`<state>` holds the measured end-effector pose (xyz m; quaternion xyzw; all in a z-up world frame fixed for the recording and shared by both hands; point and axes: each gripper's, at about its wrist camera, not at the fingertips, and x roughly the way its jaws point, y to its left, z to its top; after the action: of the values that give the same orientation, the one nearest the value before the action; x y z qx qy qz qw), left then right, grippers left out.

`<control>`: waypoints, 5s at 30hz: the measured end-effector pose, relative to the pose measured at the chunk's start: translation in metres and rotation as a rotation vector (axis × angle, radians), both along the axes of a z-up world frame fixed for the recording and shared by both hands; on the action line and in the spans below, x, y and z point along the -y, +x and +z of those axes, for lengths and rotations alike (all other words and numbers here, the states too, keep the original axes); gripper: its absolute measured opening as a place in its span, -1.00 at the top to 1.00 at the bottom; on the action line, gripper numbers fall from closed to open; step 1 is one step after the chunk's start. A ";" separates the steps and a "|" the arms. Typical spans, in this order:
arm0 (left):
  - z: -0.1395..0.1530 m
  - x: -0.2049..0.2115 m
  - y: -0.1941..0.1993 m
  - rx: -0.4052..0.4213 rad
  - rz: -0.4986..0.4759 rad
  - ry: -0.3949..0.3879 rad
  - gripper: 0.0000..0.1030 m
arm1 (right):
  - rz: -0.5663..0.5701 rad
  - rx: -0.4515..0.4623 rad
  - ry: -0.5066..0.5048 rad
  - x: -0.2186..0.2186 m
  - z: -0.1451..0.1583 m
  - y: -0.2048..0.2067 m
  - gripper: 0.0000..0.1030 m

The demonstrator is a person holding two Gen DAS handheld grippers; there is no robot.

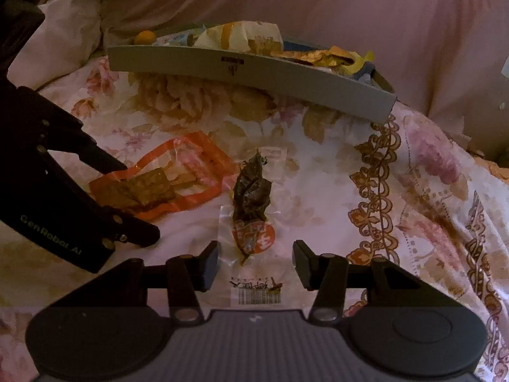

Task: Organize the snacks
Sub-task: 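Close the right tool on the clear packet with the dark snack, then lift the orange bag and clear packet and carry both over the gray box, then lower both snacks into the gray box and open both tools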

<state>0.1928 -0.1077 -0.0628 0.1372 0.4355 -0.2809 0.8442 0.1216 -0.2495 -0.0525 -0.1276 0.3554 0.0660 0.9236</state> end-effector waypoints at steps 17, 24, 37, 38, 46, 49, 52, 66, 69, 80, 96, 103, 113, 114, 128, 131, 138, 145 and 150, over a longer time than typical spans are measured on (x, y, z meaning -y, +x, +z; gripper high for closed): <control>0.006 -0.011 -0.012 0.027 0.044 -0.009 -0.10 | -0.033 -0.015 0.125 0.010 -0.006 0.011 -0.03; 0.010 0.000 -0.024 0.047 0.052 0.081 -0.04 | -0.005 0.015 -0.001 -0.008 -0.002 -0.002 -0.03; 0.015 -0.004 -0.051 0.167 -0.016 0.234 -0.01 | 0.078 0.130 -0.216 -0.031 0.005 -0.017 -0.03; 0.016 -0.004 -0.052 0.175 -0.016 0.236 -0.01 | 0.083 0.135 -0.231 -0.033 0.005 -0.018 -0.02; 0.031 -0.005 -0.056 0.218 0.018 0.208 -0.01 | 0.131 0.195 -0.425 -0.047 -0.004 -0.027 -0.02; 0.035 -0.007 -0.055 0.224 0.035 0.194 -0.01 | 0.134 0.213 -0.462 -0.049 -0.006 -0.028 -0.02; 0.040 -0.010 -0.055 0.228 0.052 0.176 -0.01 | 0.135 0.246 -0.487 -0.050 -0.004 -0.031 -0.02; 0.068 -0.016 -0.058 0.288 0.080 0.121 -0.01 | 0.125 0.361 -0.532 -0.050 0.011 -0.039 -0.01; 0.078 -0.018 -0.058 0.303 0.092 0.087 -0.01 | 0.120 0.390 -0.537 -0.050 0.018 -0.040 -0.01; 0.116 -0.023 -0.045 0.376 0.147 -0.053 -0.01 | 0.083 0.493 -0.569 -0.044 0.041 -0.040 -0.01; 0.133 -0.036 0.015 0.403 0.181 -0.126 -0.02 | 0.107 0.634 -0.702 -0.041 0.057 -0.015 -0.02; 0.132 -0.036 0.058 0.425 0.217 -0.160 -0.02 | 0.133 0.667 -0.746 -0.039 0.071 0.027 -0.02; 0.117 -0.035 0.137 0.331 0.324 -0.224 -0.02 | 0.157 0.611 -0.688 -0.045 0.079 0.101 -0.03; 0.114 -0.034 0.142 0.317 0.330 -0.227 -0.02 | 0.156 0.604 -0.684 -0.045 0.079 0.106 -0.03; 0.094 -0.030 0.160 0.276 0.371 -0.276 -0.07 | 0.161 0.497 -0.613 -0.046 0.069 0.135 0.09; 0.093 -0.034 0.159 0.258 0.386 -0.295 -0.10 | 0.158 0.489 -0.606 -0.045 0.068 0.135 0.06; 0.091 -0.036 0.156 0.242 0.418 -0.325 -0.50 | 0.123 0.490 -0.561 -0.040 0.078 0.137 -0.40; 0.102 -0.037 0.148 0.275 0.435 -0.337 -0.90 | 0.075 0.490 -0.467 -0.030 0.089 0.132 -0.75; 0.109 -0.044 0.140 0.294 0.468 -0.340 -0.97 | 0.082 0.530 -0.492 -0.036 0.095 0.122 -0.89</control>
<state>0.3329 -0.0633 0.0467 -0.0705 0.2754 -0.1252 0.9505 0.2433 -0.2134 0.0420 -0.3730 0.1035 -0.0198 0.9218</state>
